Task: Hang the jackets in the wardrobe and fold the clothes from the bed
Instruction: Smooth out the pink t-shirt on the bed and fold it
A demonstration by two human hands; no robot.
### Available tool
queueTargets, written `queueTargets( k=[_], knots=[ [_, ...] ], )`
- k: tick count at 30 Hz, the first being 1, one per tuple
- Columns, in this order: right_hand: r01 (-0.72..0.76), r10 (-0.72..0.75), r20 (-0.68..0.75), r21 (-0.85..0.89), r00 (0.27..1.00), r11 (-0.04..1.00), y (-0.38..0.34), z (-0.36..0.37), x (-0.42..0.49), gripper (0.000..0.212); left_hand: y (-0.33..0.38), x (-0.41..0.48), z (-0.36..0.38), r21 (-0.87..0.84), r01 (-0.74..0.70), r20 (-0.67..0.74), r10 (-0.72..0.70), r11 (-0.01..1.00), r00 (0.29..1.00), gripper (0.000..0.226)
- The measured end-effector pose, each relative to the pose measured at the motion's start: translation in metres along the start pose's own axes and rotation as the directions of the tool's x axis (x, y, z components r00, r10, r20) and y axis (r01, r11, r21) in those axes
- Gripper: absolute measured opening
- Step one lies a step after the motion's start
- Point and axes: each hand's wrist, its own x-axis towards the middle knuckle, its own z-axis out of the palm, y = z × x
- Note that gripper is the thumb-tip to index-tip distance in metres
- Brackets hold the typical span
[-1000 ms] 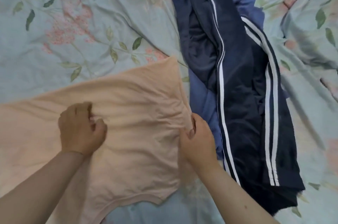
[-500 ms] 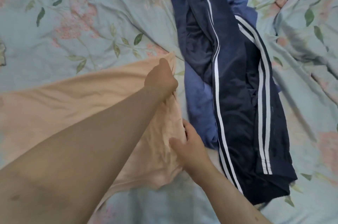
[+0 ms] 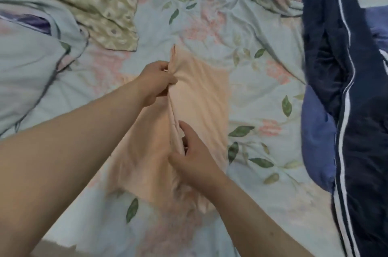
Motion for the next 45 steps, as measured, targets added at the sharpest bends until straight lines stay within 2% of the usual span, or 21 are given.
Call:
queueTargets(
  k=[6,9,11,13,14,16,18,19,20,22,23,25,26,28,30,33,37,42,45],
  knots=[
    [0.03,-0.027,0.051,-0.067,0.998,0.997,-0.008,0.082,0.038,0.053,-0.03,0.007,-0.067,0.026,-0.026,-0.203,0.031,0.999,0.979,0.029],
    [0.015,-0.004,0.061,-0.177,0.998,0.984,-0.004,0.116,0.053,0.047,-0.049,0.01,-0.086,0.06,-0.044,-0.256,0.058,0.997,0.965,0.032],
    [-0.008,0.036,0.116,-0.229,0.993,0.973,0.005,0.129,0.053,0.051,-0.066,0.008,-0.097,0.058,-0.044,-0.319,0.06,0.997,0.946,0.038],
    [-0.041,0.069,0.133,-0.199,0.989,0.979,0.017,0.126,0.046,0.06,-0.09,-0.006,-0.109,0.123,0.013,-0.404,0.038,0.992,0.914,0.047],
    [-0.049,0.062,0.071,-0.163,0.996,0.985,0.022,0.119,0.04,0.056,-0.105,-0.017,-0.113,0.125,0.058,-0.436,0.002,0.99,0.9,0.049],
    [-0.055,0.023,-0.234,-0.128,0.972,0.99,0.037,0.093,0.027,0.038,-0.136,-0.046,-0.113,0.031,0.125,-0.437,-0.099,0.992,0.894,0.037],
    [-0.159,0.035,-0.554,-0.178,0.832,0.971,0.058,0.059,0.013,0.032,-0.162,-0.081,-0.1,0.005,0.21,-0.37,-0.193,0.978,0.909,0.038],
    [-0.26,0.062,-0.647,-0.215,0.76,0.942,0.068,0.043,0.005,0.035,-0.175,-0.096,-0.093,0.04,0.261,-0.334,-0.234,0.964,0.913,0.04],
    [-0.369,0.132,-0.684,-0.212,0.717,0.905,0.075,0.031,-0.002,0.038,-0.187,-0.108,-0.087,0.076,0.299,-0.313,-0.262,0.951,0.913,0.039],
    [-0.518,0.341,-0.614,-0.131,0.712,0.845,0.084,0.018,-0.011,0.033,-0.204,-0.127,-0.075,0.076,0.348,-0.277,-0.315,0.934,0.908,0.033],
    [-0.536,0.405,-0.535,-0.109,0.741,0.837,0.086,0.016,-0.013,0.027,-0.21,-0.135,-0.07,-0.002,0.357,-0.241,-0.347,0.934,0.906,0.027],
    [-0.488,0.418,-0.384,-0.102,0.823,0.867,0.089,0.014,-0.014,0.02,-0.216,-0.146,-0.065,-0.184,0.362,-0.182,-0.393,0.914,0.901,0.016],
    [-0.459,0.41,-0.331,-0.081,0.85,0.885,0.088,0.013,-0.015,0.017,-0.218,-0.149,-0.065,-0.222,0.353,-0.177,-0.394,0.909,0.902,0.018],
    [-0.434,0.419,-0.271,0.004,0.867,0.901,0.09,0.009,-0.019,0.008,-0.22,-0.154,-0.066,-0.27,0.332,-0.178,-0.385,0.904,0.906,0.024],
    [-0.446,0.455,-0.25,0.092,0.855,0.89,0.097,0.002,-0.027,0.013,-0.221,-0.164,-0.063,-0.33,0.343,-0.134,-0.403,0.88,0.905,0.02],
    [-0.49,0.489,-0.247,0.063,0.836,0.87,0.116,-0.008,-0.054,0.015,-0.233,-0.191,-0.047,-0.393,0.436,-0.047,-0.491,0.81,0.87,0.01],
    [-0.549,0.541,-0.224,0.027,0.811,0.835,0.148,-0.013,-0.11,0.009,-0.269,-0.243,-0.017,-0.451,0.549,-0.018,-0.622,0.704,0.782,0.005],
    [-0.675,0.686,-0.194,0.13,0.701,0.726,0.179,-0.011,-0.186,0.011,-0.307,-0.314,0.02,-0.454,0.687,0.044,-0.755,0.568,0.654,0.006],
    [-0.693,0.71,-0.181,0.156,0.68,0.704,0.177,-0.014,-0.211,0.014,-0.307,-0.34,0.025,-0.434,0.694,-0.03,-0.779,0.574,0.626,0.012]
  ],
)
